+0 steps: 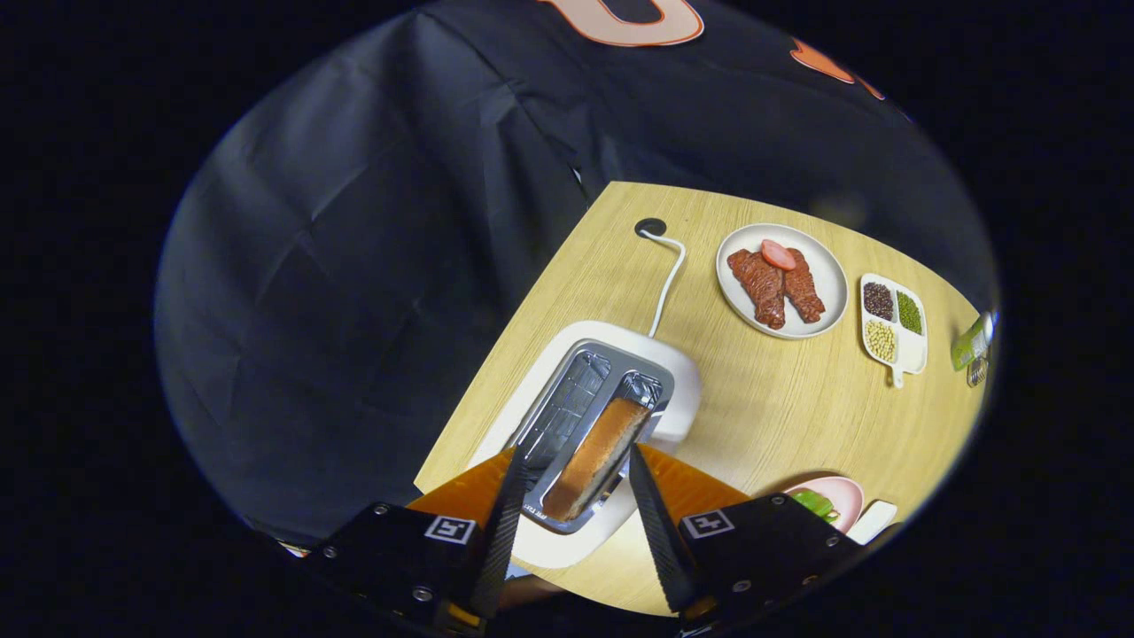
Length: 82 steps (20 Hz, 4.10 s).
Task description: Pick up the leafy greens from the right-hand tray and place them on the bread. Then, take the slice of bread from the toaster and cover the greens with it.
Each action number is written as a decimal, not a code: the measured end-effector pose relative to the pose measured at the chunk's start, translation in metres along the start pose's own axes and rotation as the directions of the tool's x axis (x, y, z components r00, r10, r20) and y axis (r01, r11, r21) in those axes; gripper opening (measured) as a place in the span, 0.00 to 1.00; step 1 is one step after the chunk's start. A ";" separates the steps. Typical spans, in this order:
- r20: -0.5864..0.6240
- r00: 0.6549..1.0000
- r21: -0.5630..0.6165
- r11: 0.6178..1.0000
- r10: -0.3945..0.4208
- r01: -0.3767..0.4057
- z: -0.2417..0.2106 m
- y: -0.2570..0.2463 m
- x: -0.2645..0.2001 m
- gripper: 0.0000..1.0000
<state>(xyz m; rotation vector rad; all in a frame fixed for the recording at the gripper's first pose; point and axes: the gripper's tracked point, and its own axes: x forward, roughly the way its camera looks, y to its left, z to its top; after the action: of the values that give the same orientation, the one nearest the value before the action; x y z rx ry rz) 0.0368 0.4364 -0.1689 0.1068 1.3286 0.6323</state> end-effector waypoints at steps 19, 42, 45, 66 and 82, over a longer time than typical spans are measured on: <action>0.221 0.968 -0.016 0.993 0.117 -0.117 0.008 -0.014 -0.071 0.09; 0.366 0.921 0.156 0.967 0.135 -0.204 -0.086 -0.142 -0.134 0.09; 0.360 0.925 0.192 0.960 0.126 -0.206 -0.101 -0.160 -0.124 0.09; 0.325 0.940 0.381 0.895 0.104 -0.231 -0.187 -0.250 -0.046 0.09; 0.615 0.763 0.076 0.979 -0.197 0.192 -0.132 -0.268 -0.107 0.78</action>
<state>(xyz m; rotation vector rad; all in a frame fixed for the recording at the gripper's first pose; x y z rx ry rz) 0.0027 0.1260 -0.2230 0.1659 0.6820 0.3600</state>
